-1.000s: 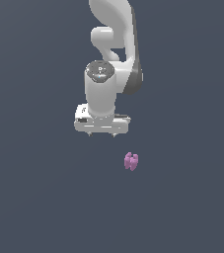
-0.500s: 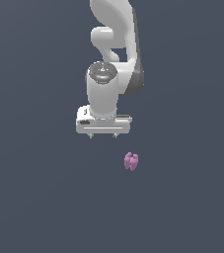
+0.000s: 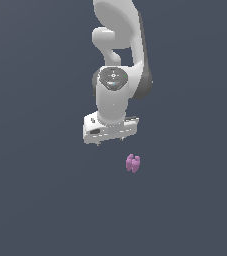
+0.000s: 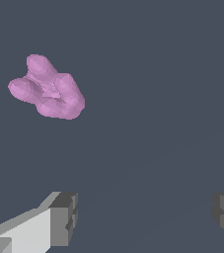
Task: Pick up the object and move it to a goal position.
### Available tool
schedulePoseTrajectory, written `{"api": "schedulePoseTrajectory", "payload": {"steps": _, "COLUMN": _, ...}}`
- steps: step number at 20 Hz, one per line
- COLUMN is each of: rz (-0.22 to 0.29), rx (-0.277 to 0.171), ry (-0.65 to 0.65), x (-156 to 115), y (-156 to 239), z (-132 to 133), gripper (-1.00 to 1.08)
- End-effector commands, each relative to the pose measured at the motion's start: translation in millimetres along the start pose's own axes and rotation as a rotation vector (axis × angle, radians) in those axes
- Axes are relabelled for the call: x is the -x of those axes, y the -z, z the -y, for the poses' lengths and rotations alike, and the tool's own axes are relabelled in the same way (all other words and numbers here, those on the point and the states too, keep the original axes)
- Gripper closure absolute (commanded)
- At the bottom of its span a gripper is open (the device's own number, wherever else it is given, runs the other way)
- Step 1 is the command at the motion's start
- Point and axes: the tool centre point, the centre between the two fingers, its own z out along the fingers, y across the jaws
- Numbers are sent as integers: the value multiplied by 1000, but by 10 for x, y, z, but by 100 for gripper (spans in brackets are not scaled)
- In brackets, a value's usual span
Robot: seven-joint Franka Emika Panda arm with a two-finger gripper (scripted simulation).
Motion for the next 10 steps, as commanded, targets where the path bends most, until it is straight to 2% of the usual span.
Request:
{"api": "schedulePoseTrajectory", "payload": {"steps": 1, "rz": -2, "rx": -1, "ry": 79, "x": -70, "y": -9, "z": 64, "gripper": -92}}
{"api": "schedulePoseTrajectory", "payload": {"steps": 10, "rz": -12, "rx": -5, "ry": 370, "x": -322, "y": -38, "z": 305, "gripper": -92}}
